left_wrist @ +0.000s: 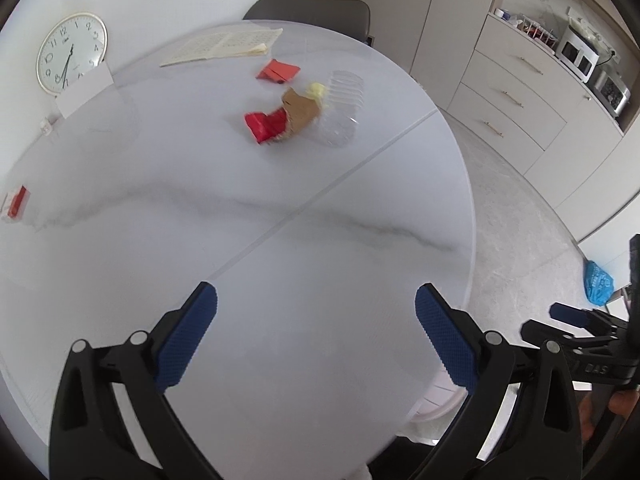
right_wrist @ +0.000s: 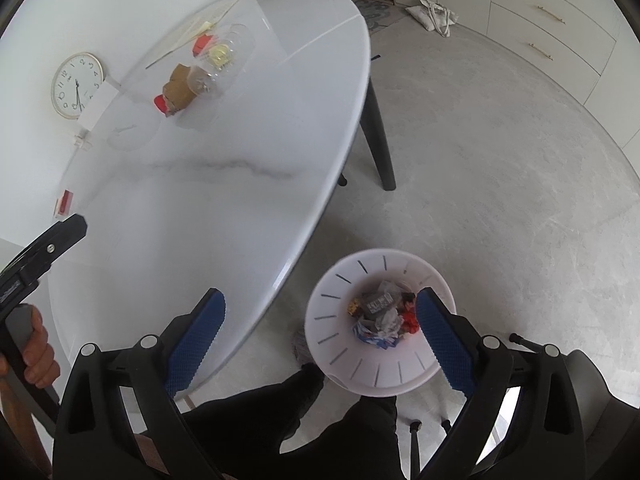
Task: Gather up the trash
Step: 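Grasp the brown cardboard with the red paper using the left tool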
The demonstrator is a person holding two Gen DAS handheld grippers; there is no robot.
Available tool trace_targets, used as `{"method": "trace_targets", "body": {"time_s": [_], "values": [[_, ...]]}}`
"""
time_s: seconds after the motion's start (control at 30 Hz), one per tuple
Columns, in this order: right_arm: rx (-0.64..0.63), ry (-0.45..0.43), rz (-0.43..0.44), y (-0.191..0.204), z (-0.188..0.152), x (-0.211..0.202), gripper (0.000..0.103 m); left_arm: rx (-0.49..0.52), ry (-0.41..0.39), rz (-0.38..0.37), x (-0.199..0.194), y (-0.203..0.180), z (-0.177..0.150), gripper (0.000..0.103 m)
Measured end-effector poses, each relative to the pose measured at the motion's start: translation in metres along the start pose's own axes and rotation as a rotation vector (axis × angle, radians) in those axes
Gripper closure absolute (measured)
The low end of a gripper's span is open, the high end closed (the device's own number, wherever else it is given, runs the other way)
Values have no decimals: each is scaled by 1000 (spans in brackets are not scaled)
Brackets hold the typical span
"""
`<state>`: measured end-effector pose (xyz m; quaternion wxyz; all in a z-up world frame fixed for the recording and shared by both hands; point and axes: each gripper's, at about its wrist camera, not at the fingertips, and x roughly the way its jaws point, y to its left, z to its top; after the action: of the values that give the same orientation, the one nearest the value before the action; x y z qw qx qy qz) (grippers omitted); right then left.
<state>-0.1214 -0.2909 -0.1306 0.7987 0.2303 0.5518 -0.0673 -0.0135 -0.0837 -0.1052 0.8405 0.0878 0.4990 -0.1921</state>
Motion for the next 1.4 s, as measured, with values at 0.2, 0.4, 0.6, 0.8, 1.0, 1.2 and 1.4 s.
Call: {"method": "trace_targets", "body": {"time_s": [0.2,0.4,0.6,0.8,1.0,1.2,1.4], "values": [[15,-32,-7,28,31,4,8,102,-37,11,43,34,53,8],[63,-51,-49,53,54,6,8,228,-21,-53,104,52,108,8],[139,-47,-87,66,63,14,8,313,10,-118,159,52,136,8],[180,-31,-92,78,62,26,8,381,-2,-139,189,55,155,11],[157,1,-92,94,67,41,8,422,-20,-155,201,52,170,20],[122,-15,-94,109,86,44,8,389,-6,-200,209,50,173,51],[62,-75,-83,128,129,50,8,310,9,-184,207,66,160,83]]}}
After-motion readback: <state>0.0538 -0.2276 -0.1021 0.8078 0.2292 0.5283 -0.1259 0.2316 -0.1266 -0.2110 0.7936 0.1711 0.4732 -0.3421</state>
